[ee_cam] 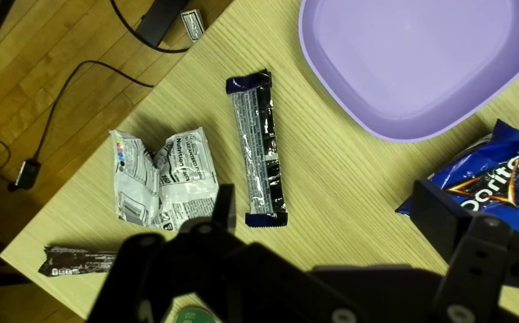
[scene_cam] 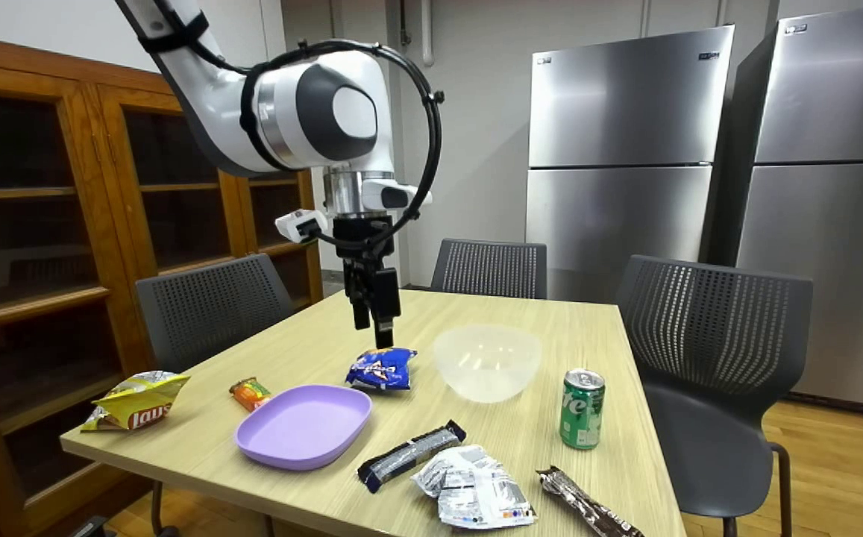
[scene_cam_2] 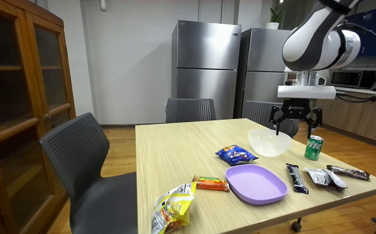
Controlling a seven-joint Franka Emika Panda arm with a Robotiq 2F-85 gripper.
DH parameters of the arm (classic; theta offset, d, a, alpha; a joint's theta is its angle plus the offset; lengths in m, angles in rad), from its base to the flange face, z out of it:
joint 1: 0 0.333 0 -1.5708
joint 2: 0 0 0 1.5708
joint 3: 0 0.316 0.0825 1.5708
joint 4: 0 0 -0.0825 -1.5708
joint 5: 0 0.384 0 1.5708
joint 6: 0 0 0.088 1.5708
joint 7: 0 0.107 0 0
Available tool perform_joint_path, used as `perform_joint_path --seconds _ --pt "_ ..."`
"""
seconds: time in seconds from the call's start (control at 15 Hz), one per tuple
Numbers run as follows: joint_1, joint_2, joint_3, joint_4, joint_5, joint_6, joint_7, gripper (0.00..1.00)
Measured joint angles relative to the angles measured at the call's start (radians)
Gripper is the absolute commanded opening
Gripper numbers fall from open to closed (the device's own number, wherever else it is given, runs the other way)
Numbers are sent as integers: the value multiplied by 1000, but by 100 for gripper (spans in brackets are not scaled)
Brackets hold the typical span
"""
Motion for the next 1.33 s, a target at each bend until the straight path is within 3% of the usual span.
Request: perform_joint_path --seconds 0.67,1.33 --pt "59 268 -75 95 7 105 48 100" --pt "111 406 -155 125 7 112 50 100"
